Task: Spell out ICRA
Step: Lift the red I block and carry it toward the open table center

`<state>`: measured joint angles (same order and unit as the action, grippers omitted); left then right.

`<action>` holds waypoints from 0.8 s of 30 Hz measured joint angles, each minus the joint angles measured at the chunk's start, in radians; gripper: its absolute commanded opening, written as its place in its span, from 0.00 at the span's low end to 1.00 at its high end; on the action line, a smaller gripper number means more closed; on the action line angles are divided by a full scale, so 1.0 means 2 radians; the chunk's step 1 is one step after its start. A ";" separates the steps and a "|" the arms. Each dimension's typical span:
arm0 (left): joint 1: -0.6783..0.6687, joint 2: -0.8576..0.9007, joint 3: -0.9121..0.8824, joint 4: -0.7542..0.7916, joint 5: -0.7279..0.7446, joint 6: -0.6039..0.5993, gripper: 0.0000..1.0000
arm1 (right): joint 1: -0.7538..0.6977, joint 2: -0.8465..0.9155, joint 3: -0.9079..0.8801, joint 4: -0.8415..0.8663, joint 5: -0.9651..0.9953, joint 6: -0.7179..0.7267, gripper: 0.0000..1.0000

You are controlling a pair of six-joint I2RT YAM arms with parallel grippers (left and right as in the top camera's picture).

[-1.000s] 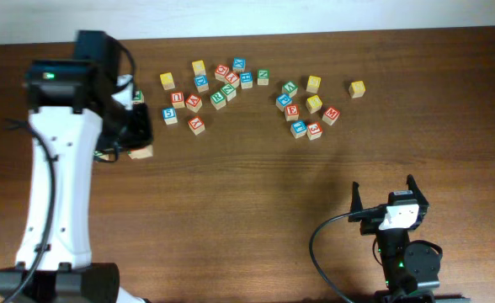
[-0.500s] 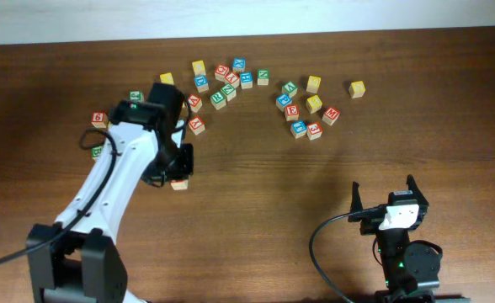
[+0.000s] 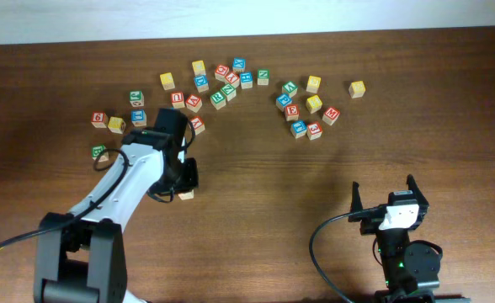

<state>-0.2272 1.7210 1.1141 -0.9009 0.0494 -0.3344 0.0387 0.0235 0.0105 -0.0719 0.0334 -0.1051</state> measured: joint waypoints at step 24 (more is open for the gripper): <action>-0.046 0.000 -0.041 0.077 -0.024 -0.002 0.14 | 0.000 0.000 0.000 0.000 0.000 0.000 0.98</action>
<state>-0.3195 1.7210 1.0328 -0.7464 0.0013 -0.3378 0.0387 0.0235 0.0105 -0.0715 0.0334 -0.1047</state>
